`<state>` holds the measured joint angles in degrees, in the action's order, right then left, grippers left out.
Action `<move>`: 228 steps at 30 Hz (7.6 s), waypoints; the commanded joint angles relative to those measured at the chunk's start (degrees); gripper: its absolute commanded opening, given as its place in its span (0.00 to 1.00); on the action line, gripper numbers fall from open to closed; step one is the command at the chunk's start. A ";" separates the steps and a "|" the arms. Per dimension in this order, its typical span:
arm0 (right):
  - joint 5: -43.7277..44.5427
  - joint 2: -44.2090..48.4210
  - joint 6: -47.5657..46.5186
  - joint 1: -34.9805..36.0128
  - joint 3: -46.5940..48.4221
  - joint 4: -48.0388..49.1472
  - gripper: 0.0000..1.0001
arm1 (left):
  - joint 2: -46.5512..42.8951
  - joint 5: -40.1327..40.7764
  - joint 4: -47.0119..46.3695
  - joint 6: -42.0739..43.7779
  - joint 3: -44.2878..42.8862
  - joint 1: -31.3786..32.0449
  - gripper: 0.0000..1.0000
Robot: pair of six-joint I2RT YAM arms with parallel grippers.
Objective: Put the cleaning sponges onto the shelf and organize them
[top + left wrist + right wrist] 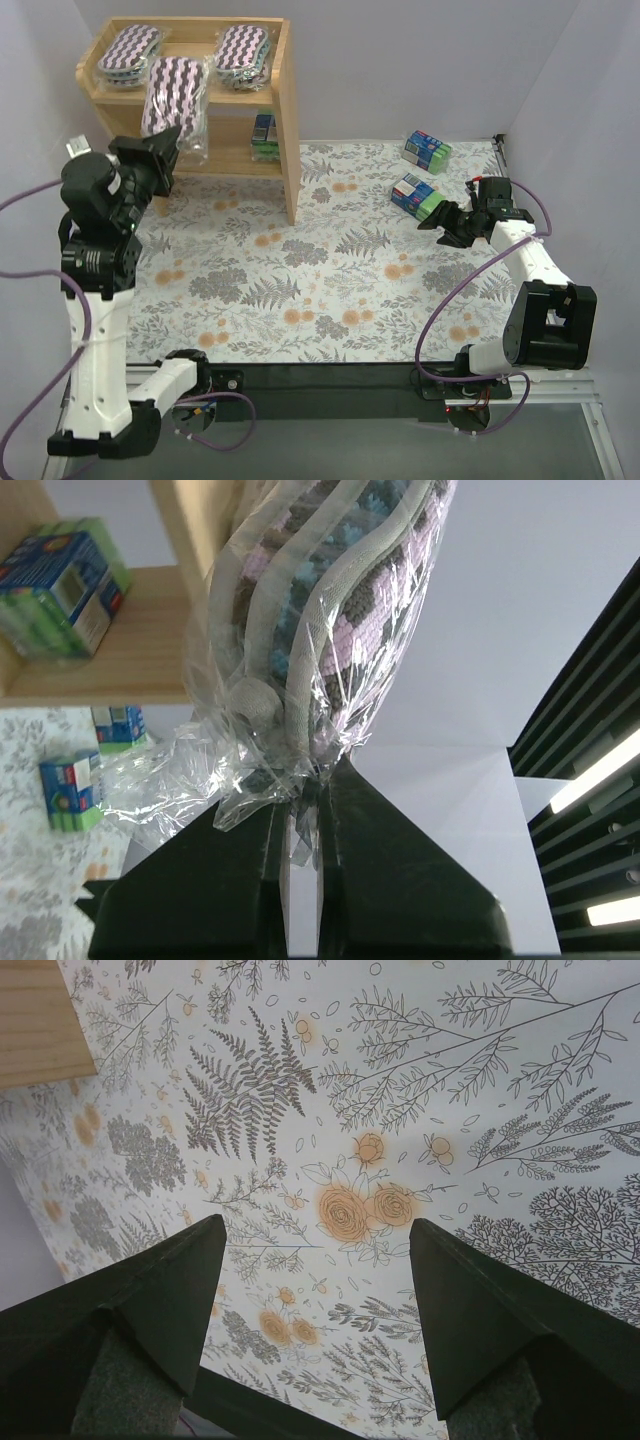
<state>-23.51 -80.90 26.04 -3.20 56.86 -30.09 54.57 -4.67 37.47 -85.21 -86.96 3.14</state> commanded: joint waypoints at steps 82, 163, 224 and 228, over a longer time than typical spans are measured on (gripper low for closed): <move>0.92 -1.36 -1.34 -0.31 3.69 -0.41 0.74 | 26.02 -15.73 -22.09 -2.24 -9.98 -12.10 0.65; -10.77 -20.36 -11.89 8.99 9.95 -3.13 0.18 | -11.69 -32.69 2.78 44.51 45.65 -4.03 0.66; -6.02 4.88 -6.53 17.00 9.49 -16.05 0.99 | -19.57 19.31 23.65 0.95 35.30 32.46 0.00; -6.37 5.06 -7.32 16.12 10.29 -16.93 0.99 | -24.24 28.82 26.78 -1.98 26.51 32.46 0.00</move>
<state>-29.76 -76.27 20.47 13.37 65.32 -43.55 31.86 12.27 55.44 -79.92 -55.75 35.83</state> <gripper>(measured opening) 0.986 0.001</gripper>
